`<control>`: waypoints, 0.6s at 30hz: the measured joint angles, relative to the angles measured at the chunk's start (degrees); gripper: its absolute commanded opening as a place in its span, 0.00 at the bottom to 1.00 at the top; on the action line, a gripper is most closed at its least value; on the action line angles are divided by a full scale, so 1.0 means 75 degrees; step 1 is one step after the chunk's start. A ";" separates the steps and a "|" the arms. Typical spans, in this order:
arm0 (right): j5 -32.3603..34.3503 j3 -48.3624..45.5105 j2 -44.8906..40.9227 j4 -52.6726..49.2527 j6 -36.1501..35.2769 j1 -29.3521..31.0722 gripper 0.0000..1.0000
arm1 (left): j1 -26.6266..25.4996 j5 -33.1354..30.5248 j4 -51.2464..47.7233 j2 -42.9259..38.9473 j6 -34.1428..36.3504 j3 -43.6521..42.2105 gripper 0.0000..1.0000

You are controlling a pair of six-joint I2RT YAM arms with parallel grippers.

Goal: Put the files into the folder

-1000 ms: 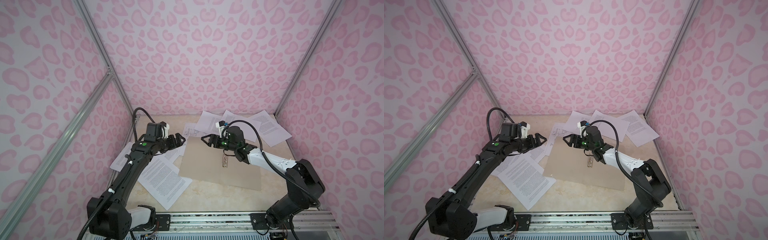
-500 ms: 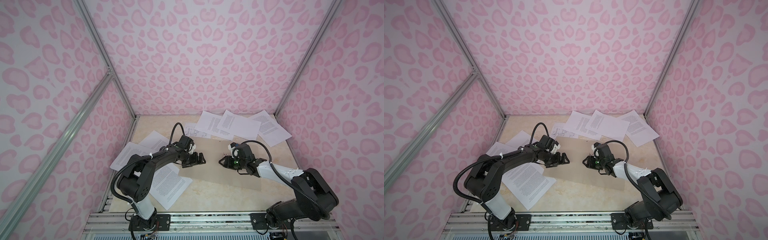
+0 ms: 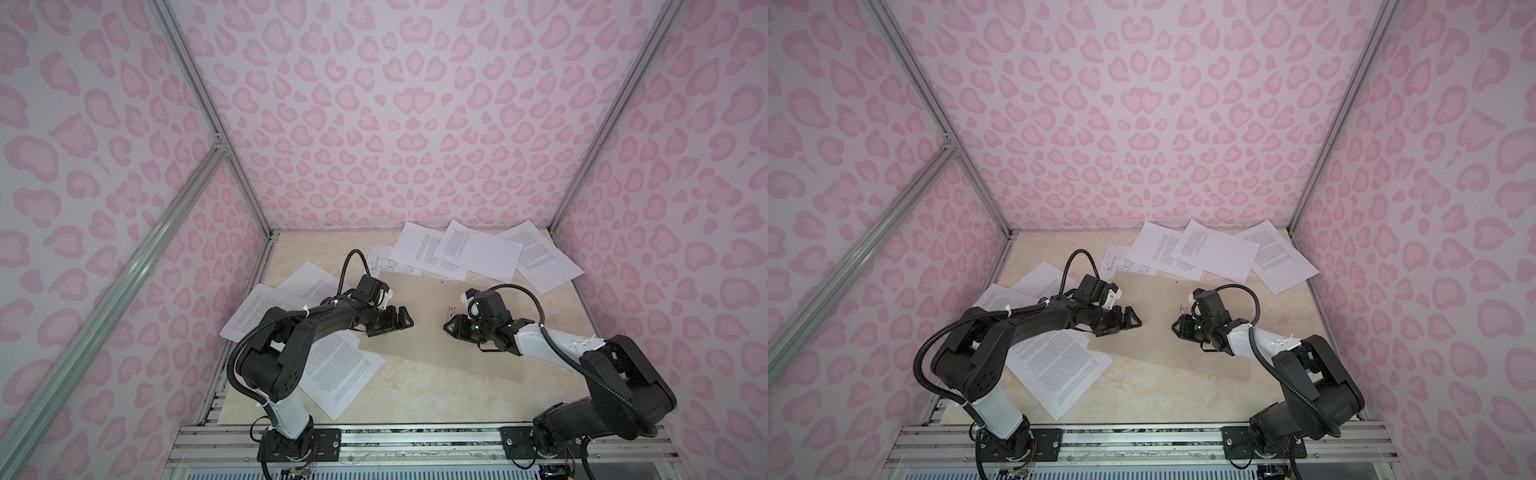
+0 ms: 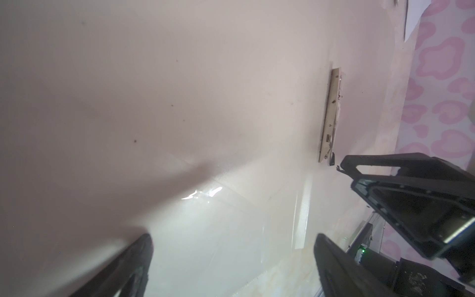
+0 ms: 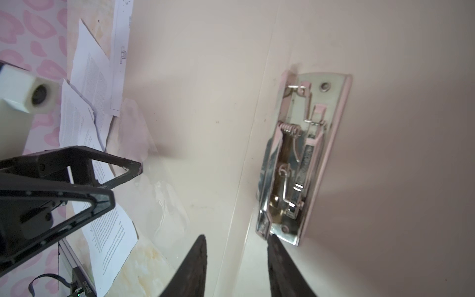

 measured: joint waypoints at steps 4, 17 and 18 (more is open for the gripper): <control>-0.0064 -0.0017 0.0309 0.0122 0.0067 -0.0006 0.37 | 0.0003 0.0006 0.0085 -0.0003 -0.0055 -0.0038 0.99; -0.0166 -0.0076 0.0469 0.0361 0.0213 -0.0224 0.16 | 0.0003 0.0038 0.0379 -0.0052 -0.0166 -0.0198 0.99; -0.0169 -0.0085 0.0498 0.0391 0.0216 -0.0239 0.16 | 0.0003 0.0038 0.0396 -0.0052 -0.0169 -0.0210 0.99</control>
